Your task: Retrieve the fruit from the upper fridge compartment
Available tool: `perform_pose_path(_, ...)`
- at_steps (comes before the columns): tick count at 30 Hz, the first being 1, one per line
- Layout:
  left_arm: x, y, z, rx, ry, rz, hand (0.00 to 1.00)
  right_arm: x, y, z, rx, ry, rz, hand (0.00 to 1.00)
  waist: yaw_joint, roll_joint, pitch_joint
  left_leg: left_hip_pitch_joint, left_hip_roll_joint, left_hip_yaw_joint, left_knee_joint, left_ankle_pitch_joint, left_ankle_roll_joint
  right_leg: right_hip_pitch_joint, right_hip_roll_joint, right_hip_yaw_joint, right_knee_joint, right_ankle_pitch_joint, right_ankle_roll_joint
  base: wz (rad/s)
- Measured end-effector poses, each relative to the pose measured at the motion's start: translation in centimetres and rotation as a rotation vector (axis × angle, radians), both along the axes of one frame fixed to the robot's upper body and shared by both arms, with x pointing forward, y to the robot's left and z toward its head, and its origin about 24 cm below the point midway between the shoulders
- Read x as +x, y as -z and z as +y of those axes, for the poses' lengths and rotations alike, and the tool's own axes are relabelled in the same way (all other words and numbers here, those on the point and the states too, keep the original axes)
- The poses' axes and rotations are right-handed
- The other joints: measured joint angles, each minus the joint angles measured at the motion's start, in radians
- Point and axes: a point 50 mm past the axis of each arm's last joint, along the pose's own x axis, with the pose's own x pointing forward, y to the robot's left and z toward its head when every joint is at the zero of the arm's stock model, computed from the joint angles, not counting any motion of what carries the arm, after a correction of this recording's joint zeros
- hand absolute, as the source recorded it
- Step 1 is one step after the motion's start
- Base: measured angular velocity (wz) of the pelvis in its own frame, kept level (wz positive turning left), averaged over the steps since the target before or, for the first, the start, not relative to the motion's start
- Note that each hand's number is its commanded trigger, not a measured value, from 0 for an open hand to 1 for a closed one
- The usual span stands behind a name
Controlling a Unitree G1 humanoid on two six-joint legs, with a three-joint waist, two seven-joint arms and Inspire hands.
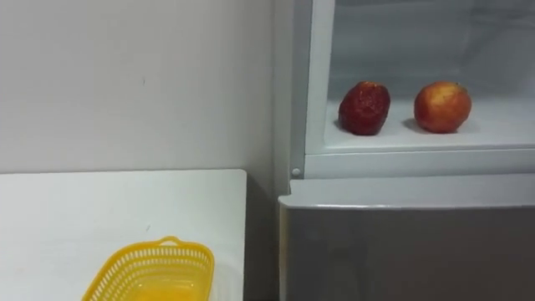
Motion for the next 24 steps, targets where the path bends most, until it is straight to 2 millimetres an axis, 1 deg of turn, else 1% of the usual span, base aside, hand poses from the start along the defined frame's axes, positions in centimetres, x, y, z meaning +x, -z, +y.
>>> perform_pose_path(3,0.0,0.0,0.1,-0.008,0.004,0.012,0.00,-0.3,0.2,0.7,0.012,-0.002,0.022,0.00,-0.006,-0.003,0.0002,-0.002,0.000,0.001,-0.002,0.000,0.000,-0.001,0.001,0.006,0.001,0.000,0.000,-0.08)
perform_pose_path(6,-0.2,0.0,0.4,-0.017,0.011,0.038,0.00,-0.3,0.3,1.0,0.018,0.008,0.026,0.00,-0.024,-0.003,0.0000,-0.003,-0.002,0.002,-0.002,0.000,0.000,-0.002,-0.002,0.008,0.001,-0.001,0.002,-0.01)
perform_pose_path(9,-0.3,0.0,0.5,-0.014,0.040,0.058,0.00,-0.2,0.3,1.0,0.018,0.010,0.023,0.00,-0.024,-0.004,0.0005,-0.003,-0.003,0.004,-0.001,0.000,0.000,-0.003,-0.003,0.011,0.000,-0.001,0.003,-0.01)
perform_pose_path(12,-0.6,0.1,0.4,-0.021,0.050,0.084,0.00,0.0,0.3,1.0,0.016,0.017,0.022,0.00,-0.023,-0.003,0.0006,0.001,-0.002,0.018,-0.002,0.000,0.000,-0.008,-0.002,0.019,0.000,-0.002,0.004,-0.07)
perform_pose_path(16,-1.6,0.3,0.3,-0.021,0.098,0.145,0.00,0.4,0.2,1.0,0.020,0.047,-0.007,0.00,-0.023,-0.001,0.0006,0.006,-0.001,0.029,-0.003,0.000,0.000,-0.008,0.001,0.033,0.000,-0.002,0.004,-0.08)
perform_pose_path(17,-2.0,0.3,0.3,-0.021,0.110,0.165,0.00,0.9,0.2,0.9,0.018,0.052,-0.028,0.00,-0.024,0.000,0.0003,0.007,-0.001,0.029,-0.003,0.000,0.000,-0.008,0.002,0.041,0.002,-0.002,0.004,-0.10)
perform_pose_path(21,-2.5,0.4,0.2,-0.031,0.165,0.207,0.00,1.9,0.0,0.7,-0.011,0.090,-0.091,0.00,-0.025,0.002,0.0012,0.006,0.000,0.036,-0.002,0.000,0.000,-0.011,0.002,0.047,0.015,-0.002,0.004,-0.03)
perform_pose_path(23,-2.8,0.5,-0.1,-0.035,0.236,0.248,0.00,3.2,-0.3,0.4,-0.025,0.149,-0.175,0.00,-0.028,0.003,0.0031,0.003,0.000,0.038,0.006,0.000,0.000,-0.013,0.001,0.046,0.015,-0.002,0.004,0.00)
perform_pose_path(24,-2.8,0.5,-0.1,-0.037,0.245,0.254,0.00,3.5,-0.4,0.3,-0.026,0.171,-0.200,0.00,-0.029,0.003,0.0035,0.003,0.000,0.038,0.007,0.000,0.000,-0.015,0.001,0.046,0.014,-0.002,0.004,0.00)
